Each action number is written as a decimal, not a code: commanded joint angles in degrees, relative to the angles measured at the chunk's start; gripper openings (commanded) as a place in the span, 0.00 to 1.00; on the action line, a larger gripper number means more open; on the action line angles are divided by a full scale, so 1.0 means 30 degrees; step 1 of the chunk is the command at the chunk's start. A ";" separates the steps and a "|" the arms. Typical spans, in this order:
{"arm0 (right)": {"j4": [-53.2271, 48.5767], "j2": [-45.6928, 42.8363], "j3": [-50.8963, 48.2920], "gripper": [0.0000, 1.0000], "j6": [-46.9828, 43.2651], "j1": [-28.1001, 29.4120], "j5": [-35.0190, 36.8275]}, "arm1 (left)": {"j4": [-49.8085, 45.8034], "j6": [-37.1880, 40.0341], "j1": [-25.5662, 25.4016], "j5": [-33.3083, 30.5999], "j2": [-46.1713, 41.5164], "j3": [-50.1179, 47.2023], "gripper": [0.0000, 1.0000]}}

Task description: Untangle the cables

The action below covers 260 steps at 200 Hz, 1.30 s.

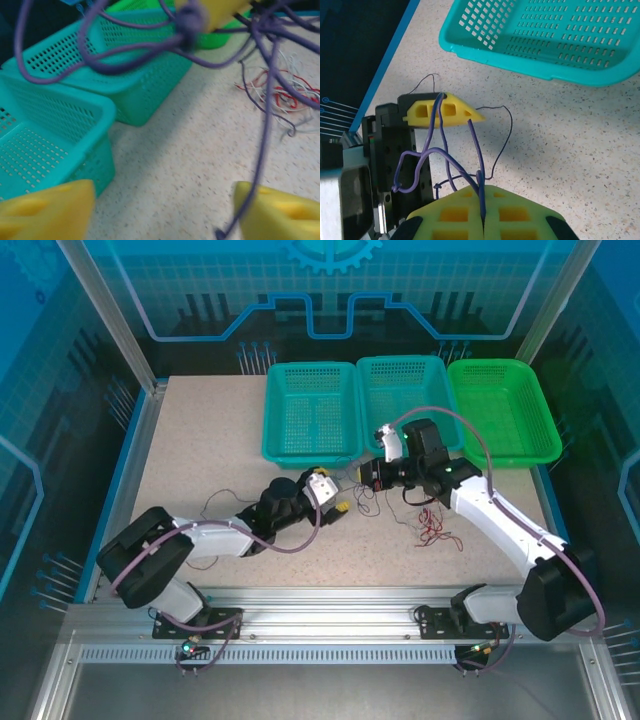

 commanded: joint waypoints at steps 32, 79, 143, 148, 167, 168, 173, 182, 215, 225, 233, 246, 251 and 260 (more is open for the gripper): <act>-0.0462 -0.1007 -0.1644 0.00 0.2376 -0.1774 0.5705 | 0.2615 -0.2750 0.0342 -0.2194 -0.2779 -0.1048 0.00; 0.0379 -0.1888 -0.5597 0.00 0.3983 -0.4849 0.9155 | -0.1477 -0.9028 0.3248 0.0517 -0.9340 -0.2217 0.00; 0.1815 -0.1053 -0.6232 0.00 0.4117 -0.4295 0.7347 | -1.0592 -0.8192 0.3377 -0.0969 -1.0029 0.6344 0.00; 0.1843 -0.1032 -0.6190 0.00 0.4091 -0.4161 0.7347 | -1.1332 -0.8121 0.3450 -0.1386 -0.9629 0.7367 0.00; 0.1965 -0.0937 -0.5985 0.00 0.4124 -0.3776 0.7355 | -1.2186 -0.7878 0.3871 -0.2709 -0.7546 1.0569 0.00; 0.1980 -0.0922 -0.5954 0.00 0.4121 -0.3765 0.7351 | -1.2214 -0.7892 0.3911 -0.2788 -0.7414 1.0699 0.00; 0.1949 -0.0871 -0.5882 0.00 0.4117 -0.3742 0.7303 | -1.2331 -0.7978 0.4176 -0.3009 -0.6689 1.1474 0.00; 0.1853 -0.0829 -0.5737 0.00 0.4095 -0.3656 0.7181 | -1.2759 -0.8321 0.4765 -0.3044 -0.5162 1.2808 0.00; 0.1384 -0.1109 -0.5498 0.00 0.3703 -0.3326 0.6882 | -1.4053 -0.9674 0.6512 -0.4166 0.0720 1.6946 0.00; 0.1115 -0.1255 -0.5482 0.00 0.3459 -0.3227 0.6878 | -1.4660 -0.9813 0.6831 -0.4031 0.2419 1.8162 0.00; 0.0877 -0.1353 -0.5430 0.00 0.3253 -0.3146 0.6907 | -1.5227 -1.0069 0.6973 -0.3869 0.3773 1.9220 0.00; 0.0609 -0.1513 -0.5509 0.00 0.3024 -0.3082 0.7024 | -1.6015 -1.0329 0.7136 -0.2968 0.5617 2.0769 0.01; 0.0511 -0.1579 -0.5513 0.00 0.2952 -0.3062 0.7058 | -1.6412 -1.0367 0.7145 -0.2702 0.6226 2.1322 0.10; 0.0349 -0.1671 -0.5513 0.00 0.2862 -0.3047 0.7043 | -1.7186 -1.0356 0.7173 -0.2412 0.7126 2.2170 0.35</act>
